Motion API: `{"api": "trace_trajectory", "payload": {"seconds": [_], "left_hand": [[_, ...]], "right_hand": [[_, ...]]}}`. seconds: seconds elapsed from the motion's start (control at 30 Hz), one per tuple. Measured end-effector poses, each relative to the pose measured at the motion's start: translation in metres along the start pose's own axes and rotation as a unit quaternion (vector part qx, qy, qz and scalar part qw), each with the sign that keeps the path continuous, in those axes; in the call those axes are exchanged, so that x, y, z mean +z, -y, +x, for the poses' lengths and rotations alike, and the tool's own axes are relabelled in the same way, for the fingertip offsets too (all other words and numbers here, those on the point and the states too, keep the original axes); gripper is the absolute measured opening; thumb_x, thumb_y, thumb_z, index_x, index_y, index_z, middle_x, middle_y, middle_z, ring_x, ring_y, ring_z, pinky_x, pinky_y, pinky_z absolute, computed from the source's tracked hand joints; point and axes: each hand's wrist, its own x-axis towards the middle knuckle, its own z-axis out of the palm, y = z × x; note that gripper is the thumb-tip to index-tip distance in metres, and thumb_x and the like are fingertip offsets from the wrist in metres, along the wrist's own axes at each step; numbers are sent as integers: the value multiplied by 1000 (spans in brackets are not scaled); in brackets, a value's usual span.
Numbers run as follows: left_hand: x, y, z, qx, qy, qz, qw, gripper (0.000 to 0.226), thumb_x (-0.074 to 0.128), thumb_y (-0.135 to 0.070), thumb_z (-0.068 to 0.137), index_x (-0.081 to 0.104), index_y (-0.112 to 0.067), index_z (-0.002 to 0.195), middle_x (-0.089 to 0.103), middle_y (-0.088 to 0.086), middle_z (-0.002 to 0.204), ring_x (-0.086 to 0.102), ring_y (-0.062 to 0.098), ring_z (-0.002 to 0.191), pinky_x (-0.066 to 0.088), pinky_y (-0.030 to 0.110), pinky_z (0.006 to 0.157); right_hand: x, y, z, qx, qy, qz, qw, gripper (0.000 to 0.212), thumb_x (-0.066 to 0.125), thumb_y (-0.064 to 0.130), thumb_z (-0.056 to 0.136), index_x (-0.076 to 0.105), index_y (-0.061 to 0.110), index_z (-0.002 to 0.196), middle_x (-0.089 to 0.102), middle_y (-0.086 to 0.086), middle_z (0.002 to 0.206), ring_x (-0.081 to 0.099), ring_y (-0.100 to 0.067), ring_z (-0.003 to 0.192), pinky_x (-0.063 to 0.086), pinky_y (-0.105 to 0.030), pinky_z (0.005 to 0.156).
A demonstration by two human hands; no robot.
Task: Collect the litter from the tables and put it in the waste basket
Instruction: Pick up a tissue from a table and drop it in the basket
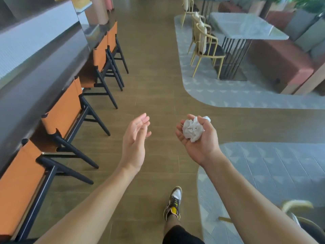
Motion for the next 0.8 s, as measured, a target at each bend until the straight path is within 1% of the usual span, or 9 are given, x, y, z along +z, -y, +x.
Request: {"api": "trace_trajectory", "payload": {"seconds": [0.13, 0.23, 0.4, 0.5, 0.6, 0.67, 0.8], "left_hand": [[22, 19, 106, 7, -17, 3, 1000, 33, 50, -41, 105, 57, -37, 137, 63, -9, 143, 61, 6, 133, 56, 35, 105], [39, 24, 182, 7, -29, 0, 1000, 32, 50, -42, 105, 58, -39, 135, 64, -8, 142, 61, 8, 133, 56, 38, 106], [63, 29, 299, 21, -40, -4, 999, 30, 52, -47, 104, 58, -44, 133, 64, -9, 142, 61, 8, 134, 56, 38, 107], [69, 36, 361, 28, -50, -10, 998, 36, 53, -53, 99, 59, -42, 133, 63, -6, 143, 61, 10, 135, 56, 37, 106], [70, 50, 424, 28, -62, -17, 998, 36, 51, -46, 102, 59, -37, 136, 63, -4, 143, 61, 10, 134, 56, 39, 107], [69, 63, 468, 26, -66, -15, 997, 34, 50, -43, 104, 59, -36, 136, 64, -6, 142, 61, 10, 134, 55, 40, 108], [64, 87, 560, 36, -64, -22, 997, 33, 52, -51, 100, 61, -43, 131, 65, -11, 140, 61, 9, 134, 55, 38, 107]], "right_hand": [[23, 39, 100, -12, 4, -6, 1000, 23, 54, 26, 101, 68, 12, 113, 73, -12, 98, 72, -30, 94, 61, -41, 86], [42, 72, 166, -16, 6, -9, 1000, 21, 53, 25, 102, 68, 12, 110, 72, -12, 98, 70, -31, 97, 60, -43, 90], [81, 121, 264, -22, 14, -12, 1000, 21, 53, 24, 102, 68, 11, 110, 70, -12, 97, 70, -29, 93, 60, -42, 90], [97, 141, 321, -28, 14, -16, 999, 24, 52, 25, 103, 67, 11, 114, 70, -11, 99, 70, -28, 94, 61, -42, 89], [114, 156, 380, -35, 14, -15, 999, 25, 52, 27, 103, 68, 11, 115, 74, -9, 94, 70, -29, 97, 63, -40, 86], [128, 162, 421, -37, 8, -16, 999, 25, 53, 27, 103, 69, 11, 114, 74, -8, 93, 70, -29, 97, 63, -40, 86], [158, 171, 510, -44, -4, -8, 999, 24, 55, 27, 102, 70, 11, 113, 74, -8, 91, 70, -29, 95, 60, -45, 94]]}}
